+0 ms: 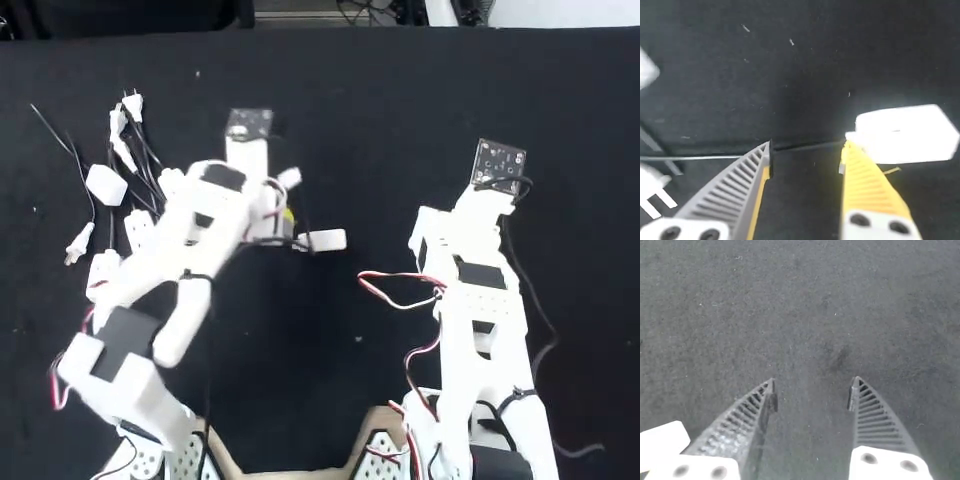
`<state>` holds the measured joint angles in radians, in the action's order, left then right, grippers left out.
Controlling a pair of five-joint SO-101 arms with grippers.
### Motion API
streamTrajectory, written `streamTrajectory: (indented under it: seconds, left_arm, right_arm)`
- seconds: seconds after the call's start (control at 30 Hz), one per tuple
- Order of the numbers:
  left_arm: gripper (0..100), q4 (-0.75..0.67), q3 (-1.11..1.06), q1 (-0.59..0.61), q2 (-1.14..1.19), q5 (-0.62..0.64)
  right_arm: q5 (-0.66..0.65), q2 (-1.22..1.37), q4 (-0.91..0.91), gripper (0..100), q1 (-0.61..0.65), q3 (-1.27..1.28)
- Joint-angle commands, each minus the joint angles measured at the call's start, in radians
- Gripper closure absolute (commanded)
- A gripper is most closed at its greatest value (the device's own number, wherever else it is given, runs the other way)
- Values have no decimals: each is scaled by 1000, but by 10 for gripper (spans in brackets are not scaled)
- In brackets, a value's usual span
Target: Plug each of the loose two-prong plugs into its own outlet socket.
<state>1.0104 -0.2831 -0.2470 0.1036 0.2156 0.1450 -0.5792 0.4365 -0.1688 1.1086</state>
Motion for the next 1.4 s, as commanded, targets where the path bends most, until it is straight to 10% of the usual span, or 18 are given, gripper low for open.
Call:
streamTrajectory:
  seconds: [0.0,0.67,1.07,1.37]
  left_arm:
    - [769,-38,-13,-97,14,-14]
    - [769,400,208,111,-94,-98]
    - [770,393,-105,487,-407,-373]
    - [770,126,-278,506,-407,-241]
  right_arm:
    - [8,1,-26,769,-12,-64]
    - [8,1,-26,769,-3,-65]
    - [6,-5,-8,769,69,-56]
    - [0,-1,20,769,152,-50]
